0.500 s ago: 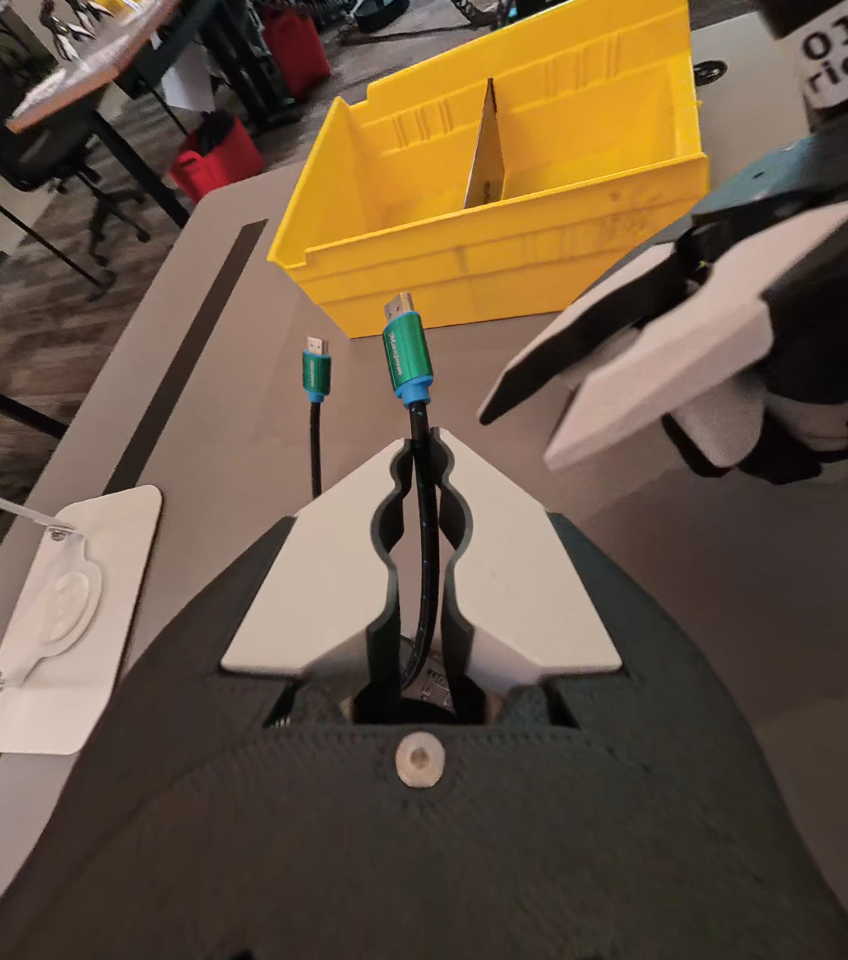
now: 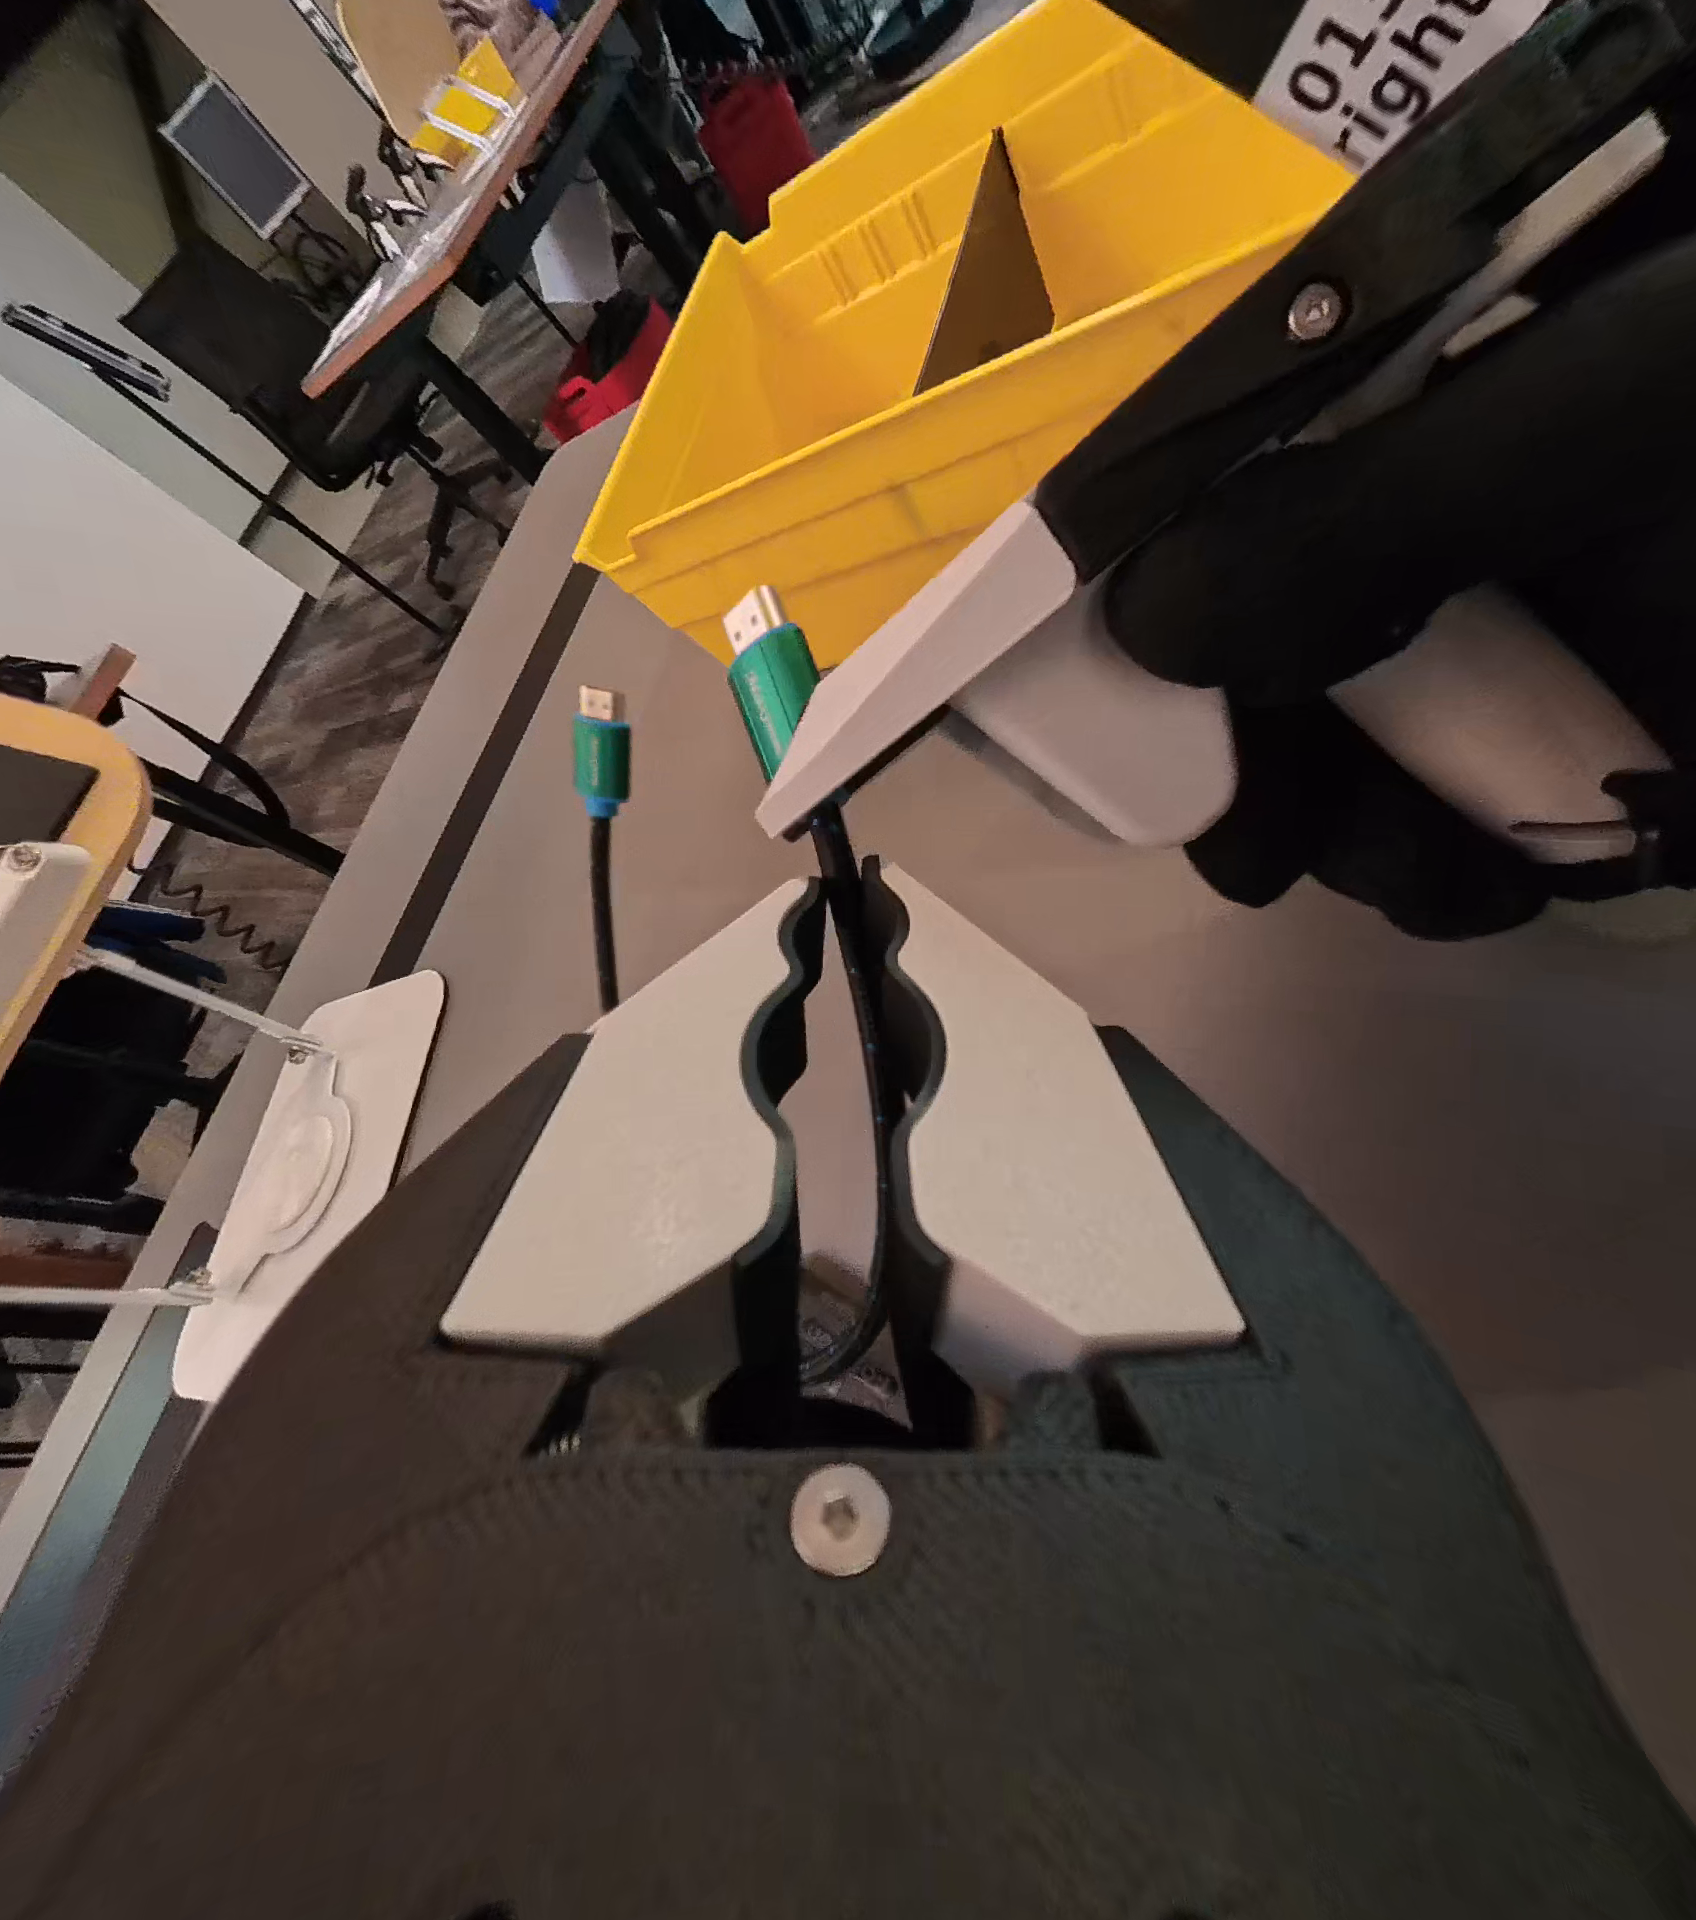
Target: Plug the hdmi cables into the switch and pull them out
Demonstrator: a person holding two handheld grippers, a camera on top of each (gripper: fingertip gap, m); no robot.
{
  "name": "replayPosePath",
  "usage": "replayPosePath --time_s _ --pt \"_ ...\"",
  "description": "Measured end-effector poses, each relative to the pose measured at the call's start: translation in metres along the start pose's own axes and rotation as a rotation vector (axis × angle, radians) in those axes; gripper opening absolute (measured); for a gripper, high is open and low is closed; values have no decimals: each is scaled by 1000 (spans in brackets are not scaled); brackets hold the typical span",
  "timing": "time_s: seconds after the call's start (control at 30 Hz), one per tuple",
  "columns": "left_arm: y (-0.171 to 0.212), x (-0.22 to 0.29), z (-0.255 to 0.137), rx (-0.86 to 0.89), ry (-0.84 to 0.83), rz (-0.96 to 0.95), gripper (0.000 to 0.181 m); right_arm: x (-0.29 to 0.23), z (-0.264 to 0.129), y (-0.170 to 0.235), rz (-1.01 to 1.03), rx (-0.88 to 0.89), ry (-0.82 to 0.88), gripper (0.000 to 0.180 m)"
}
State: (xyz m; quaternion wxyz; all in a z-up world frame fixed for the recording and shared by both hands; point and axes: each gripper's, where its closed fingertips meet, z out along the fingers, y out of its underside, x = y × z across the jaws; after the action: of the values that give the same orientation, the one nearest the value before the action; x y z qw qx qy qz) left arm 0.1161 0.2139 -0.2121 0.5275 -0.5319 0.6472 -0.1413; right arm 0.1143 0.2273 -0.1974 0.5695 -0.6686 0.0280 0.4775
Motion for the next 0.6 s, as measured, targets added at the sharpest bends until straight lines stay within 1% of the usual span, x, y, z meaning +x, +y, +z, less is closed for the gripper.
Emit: replayPosePath --time_s 0.07,0.13,0.2,0.3,0.37,0.47,0.5,0.53,0.57,0.6 --pt "0 1 -1 2 -9 -16 4 -2 1 1 -25 -14 -3 10" --pt "1 2 -2 -9 -26 6 5 -3 1 2 -55 -38 -6 10" --pt "-1 6 -5 5 -13 3 11 -8 1 2 -79 -46 -31 10" --pt "-4 8 -15 42 71 -80 30 -19 4 8 -218 -124 -63 9" --pt "-7 0 -24 64 104 -109 34 -30 7 18 -339 -210 -89 10" --pt "-7 -4 -36 8 203 -88 50 -43 10 28 -456 -290 -115 9" --pt "-6 3 -42 -13 278 -75 46 -45 10 30 -489 -315 -122 9" --pt "-6 9 -47 -41 345 -75 50 -45 9 32 -520 -336 -124 9" --pt "-6 7 -51 -62 352 -62 53 -46 9 34 -537 -357 -136 10" --pt "-8 1 -53 -60 333 -42 52 -48 7 37 -545 -383 -156 9"
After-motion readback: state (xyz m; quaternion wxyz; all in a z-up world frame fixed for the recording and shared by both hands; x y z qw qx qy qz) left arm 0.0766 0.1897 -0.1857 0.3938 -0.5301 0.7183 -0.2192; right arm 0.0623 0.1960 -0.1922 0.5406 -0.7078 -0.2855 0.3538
